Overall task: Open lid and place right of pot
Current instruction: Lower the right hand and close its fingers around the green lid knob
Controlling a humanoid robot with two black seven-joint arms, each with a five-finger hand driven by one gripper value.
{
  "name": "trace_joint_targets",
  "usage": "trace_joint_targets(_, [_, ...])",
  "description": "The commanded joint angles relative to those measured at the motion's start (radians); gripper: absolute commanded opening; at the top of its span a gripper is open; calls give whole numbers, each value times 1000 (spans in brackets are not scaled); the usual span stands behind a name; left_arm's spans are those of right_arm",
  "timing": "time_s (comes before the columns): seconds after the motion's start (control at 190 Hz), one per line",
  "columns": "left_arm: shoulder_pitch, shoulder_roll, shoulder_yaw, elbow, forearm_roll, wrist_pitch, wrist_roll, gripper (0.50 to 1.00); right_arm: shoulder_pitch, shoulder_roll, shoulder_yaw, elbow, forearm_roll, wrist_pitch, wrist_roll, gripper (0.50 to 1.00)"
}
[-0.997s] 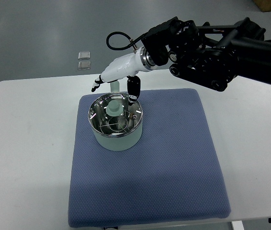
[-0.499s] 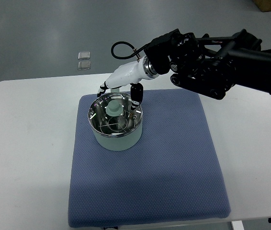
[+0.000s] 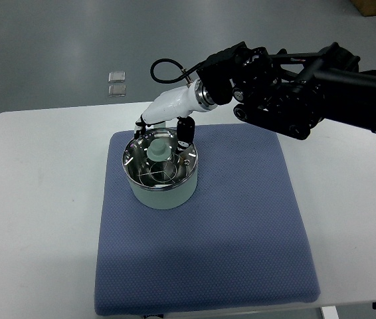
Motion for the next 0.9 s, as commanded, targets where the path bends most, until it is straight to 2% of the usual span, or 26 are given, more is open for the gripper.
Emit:
trace_joint_targets(0.0, [0,0,0,-1,0,0,0,1000,0,7,0,0,2,-1,0,813])
trace_joint_targets(0.147, [0,0,0,-1,0,0,0,1000,-2,12,0,0,2,-1,0,791])
trace_joint_targets(0.22, [0,0,0,-1,0,0,0,1000,-3,12,0,0,2,-1,0,764])
trace_joint_targets(0.325, [0,0,0,-1,0,0,0,1000,-9,14,0,0,0,-1,0,756])
trace_joint_targets(0.383, [0,0,0,-1,0,0,-1,1000,-9,14,0,0,0,-1,-1,725])
trace_joint_targets(0.43, [0,0,0,-1,0,0,0,1000,-11,14,0,-2,0,-1,-1,721])
trace_joint_targets(0.619, [0,0,0,-1,0,2,0,1000,-12,14,0,-2,-2,-1,-1,615])
trace_joint_targets(0.73, [0,0,0,1,0,2,0,1000,-15,12,0,-2,-2,-1,-1,580])
trace_joint_targets(0.892, [0,0,0,-1,0,2,0,1000,-17,9,2,0,2,-1,-1,560])
